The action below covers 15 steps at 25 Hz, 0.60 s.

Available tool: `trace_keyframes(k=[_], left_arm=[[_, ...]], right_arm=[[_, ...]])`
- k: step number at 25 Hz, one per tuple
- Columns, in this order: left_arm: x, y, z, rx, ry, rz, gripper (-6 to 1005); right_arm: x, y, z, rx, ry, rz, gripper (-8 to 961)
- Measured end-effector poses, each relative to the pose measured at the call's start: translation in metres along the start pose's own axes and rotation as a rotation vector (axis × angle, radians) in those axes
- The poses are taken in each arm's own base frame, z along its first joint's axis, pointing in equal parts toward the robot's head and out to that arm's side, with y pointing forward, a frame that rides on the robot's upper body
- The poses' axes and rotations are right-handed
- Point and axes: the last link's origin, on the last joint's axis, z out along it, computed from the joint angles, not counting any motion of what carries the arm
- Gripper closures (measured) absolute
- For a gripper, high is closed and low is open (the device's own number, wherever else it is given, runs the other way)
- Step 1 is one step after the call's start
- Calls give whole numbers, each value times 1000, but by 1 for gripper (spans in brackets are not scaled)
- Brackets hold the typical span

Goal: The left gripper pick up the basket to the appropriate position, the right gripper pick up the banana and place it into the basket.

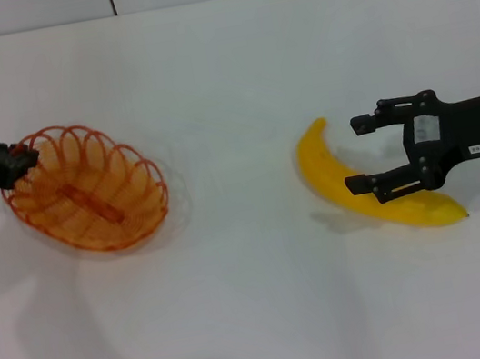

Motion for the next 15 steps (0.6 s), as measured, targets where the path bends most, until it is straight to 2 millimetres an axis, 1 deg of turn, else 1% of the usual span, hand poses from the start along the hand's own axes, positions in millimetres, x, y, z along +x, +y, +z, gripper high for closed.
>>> trace_keyframes(k=[5, 15], left_arm=[[11, 4, -2, -9, 59, -8, 877], [24, 6, -4, -30, 150, -41, 899]], right_arm=[[0, 0, 0, 1, 0, 2, 98], [0, 0, 0, 2, 0, 1, 100]])
